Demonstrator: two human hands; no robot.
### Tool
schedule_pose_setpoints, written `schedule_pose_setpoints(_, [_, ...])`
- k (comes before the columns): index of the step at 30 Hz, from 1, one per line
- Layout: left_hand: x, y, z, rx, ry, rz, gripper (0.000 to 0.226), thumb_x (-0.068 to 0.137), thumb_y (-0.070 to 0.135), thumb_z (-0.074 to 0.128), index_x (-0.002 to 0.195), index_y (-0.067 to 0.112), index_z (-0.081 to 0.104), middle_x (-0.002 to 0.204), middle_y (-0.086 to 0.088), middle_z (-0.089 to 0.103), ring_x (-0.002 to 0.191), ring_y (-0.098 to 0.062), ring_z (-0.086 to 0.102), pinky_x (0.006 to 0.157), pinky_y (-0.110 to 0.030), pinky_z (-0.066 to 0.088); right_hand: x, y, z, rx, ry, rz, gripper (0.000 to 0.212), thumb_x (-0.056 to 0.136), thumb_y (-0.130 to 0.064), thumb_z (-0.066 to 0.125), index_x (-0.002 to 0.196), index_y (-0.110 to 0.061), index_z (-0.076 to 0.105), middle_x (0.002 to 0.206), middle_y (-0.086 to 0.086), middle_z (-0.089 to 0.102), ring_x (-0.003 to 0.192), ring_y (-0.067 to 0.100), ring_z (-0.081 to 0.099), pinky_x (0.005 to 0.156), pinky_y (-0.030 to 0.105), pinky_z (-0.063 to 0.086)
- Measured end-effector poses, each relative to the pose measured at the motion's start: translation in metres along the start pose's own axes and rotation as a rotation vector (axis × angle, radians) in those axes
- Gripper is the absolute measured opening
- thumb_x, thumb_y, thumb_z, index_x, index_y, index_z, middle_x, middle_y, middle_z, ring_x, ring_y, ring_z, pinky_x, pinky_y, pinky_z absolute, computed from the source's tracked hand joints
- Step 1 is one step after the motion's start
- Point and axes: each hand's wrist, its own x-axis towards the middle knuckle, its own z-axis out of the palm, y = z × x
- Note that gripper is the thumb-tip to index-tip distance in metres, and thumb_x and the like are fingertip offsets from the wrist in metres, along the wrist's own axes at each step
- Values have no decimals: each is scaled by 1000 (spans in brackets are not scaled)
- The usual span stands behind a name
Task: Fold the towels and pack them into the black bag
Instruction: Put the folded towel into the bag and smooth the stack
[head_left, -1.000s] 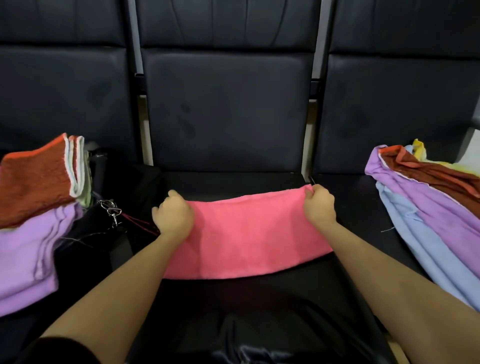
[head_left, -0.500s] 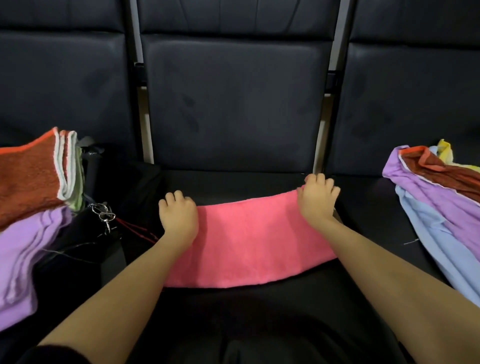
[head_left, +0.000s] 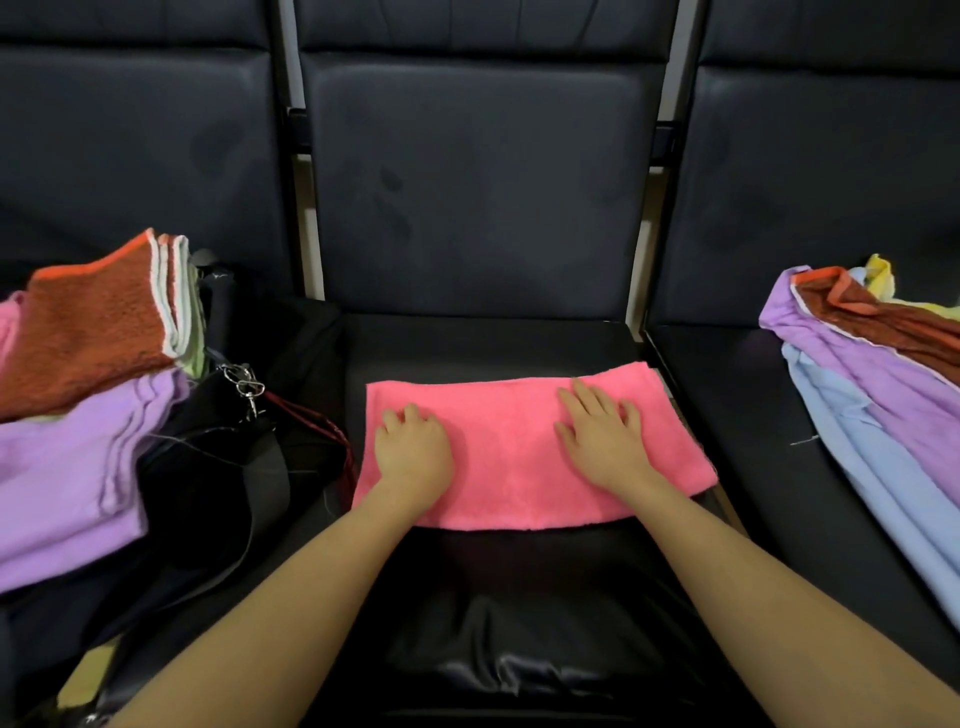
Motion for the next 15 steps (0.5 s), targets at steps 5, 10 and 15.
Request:
schedule_pose_setpoints(5, [-22, -6, 0, -85, -78, -79, 38, 93, 10, 40, 130, 7, 49, 132, -16, 44, 119, -36, 47, 96, -39, 42, -27, 2, -6, -33, -74, 51, 51, 102, -35, 27, 150, -23, 21, 159, -4, 12, 145, 17, 12, 115, 51, 7])
schedule_pose_setpoints(10, [-36, -16, 13, -27, 89, -146, 36, 87, 11, 48, 122, 1, 47, 118, -18, 54, 107, -31, 55, 83, -34, 47, -44, -1, -9, -46, -92, 70, 50, 102, -34, 24, 151, -22, 20, 159, -3, 11, 145, 19, 10, 114, 53, 4])
schedule_pose_setpoints(15, [-25, -17, 32, 32, 90, -214, 42, 66, 30, 71, 98, 3, 71, 78, -8, 67, 66, -19, 63, 58, -25, 49, -46, -3, -8, -52, -93, 77, 54, 101, -38, 24, 152, -21, 16, 160, -1, 9, 146, 20, 8, 114, 55, 1])
